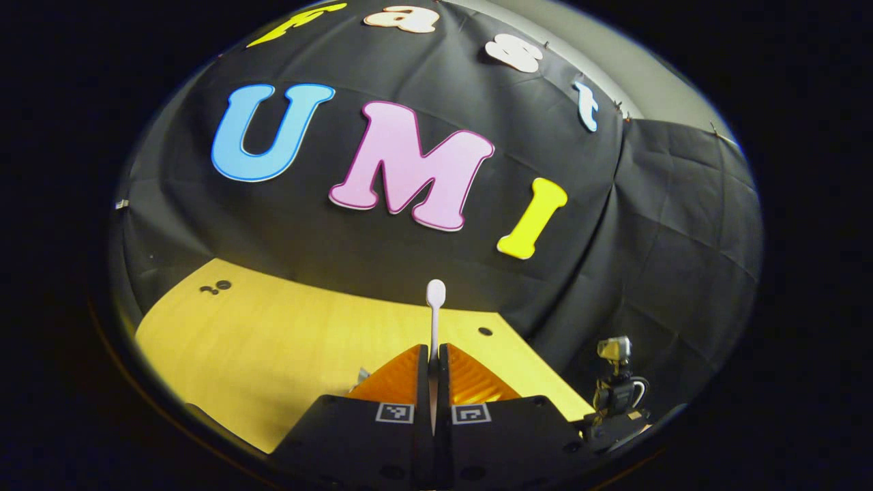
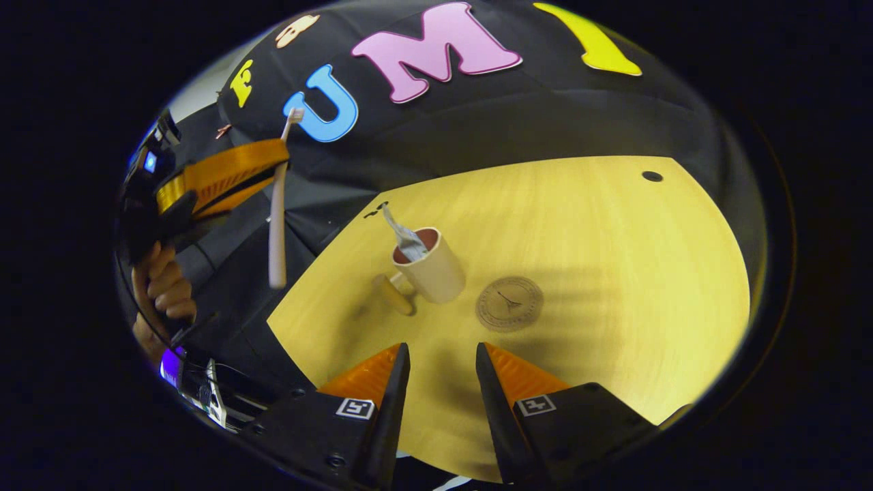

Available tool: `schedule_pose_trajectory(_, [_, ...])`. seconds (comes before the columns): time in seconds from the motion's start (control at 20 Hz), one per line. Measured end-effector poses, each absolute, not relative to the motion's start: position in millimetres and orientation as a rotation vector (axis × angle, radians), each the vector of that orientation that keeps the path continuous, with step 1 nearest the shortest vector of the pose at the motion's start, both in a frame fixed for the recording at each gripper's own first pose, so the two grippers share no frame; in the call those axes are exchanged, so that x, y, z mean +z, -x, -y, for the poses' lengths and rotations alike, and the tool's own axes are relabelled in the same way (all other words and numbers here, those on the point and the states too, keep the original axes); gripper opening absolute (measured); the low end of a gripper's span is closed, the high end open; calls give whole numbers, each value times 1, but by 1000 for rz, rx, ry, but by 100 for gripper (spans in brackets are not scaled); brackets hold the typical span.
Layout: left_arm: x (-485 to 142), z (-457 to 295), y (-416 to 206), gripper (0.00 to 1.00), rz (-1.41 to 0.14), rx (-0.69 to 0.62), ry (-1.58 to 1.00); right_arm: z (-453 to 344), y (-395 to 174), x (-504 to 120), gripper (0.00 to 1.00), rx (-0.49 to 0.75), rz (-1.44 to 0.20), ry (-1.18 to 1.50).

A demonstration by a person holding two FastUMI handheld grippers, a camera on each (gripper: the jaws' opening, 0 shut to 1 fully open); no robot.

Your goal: Put the toothbrush and toothpaste on the desktop into the cup, then pick up the cup and place it on the coaster on the desktop.

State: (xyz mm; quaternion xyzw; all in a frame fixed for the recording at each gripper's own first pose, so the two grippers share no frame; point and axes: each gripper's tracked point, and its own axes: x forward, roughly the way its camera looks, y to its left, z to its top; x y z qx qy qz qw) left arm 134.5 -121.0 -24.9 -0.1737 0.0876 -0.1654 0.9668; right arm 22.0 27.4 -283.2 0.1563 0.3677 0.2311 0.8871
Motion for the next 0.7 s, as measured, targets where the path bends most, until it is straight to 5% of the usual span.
schedule_pose_trajectory(0.7, [-92, 155, -242, 6, -166, -385, 177, 78, 19, -278, 60, 163, -743, -415])
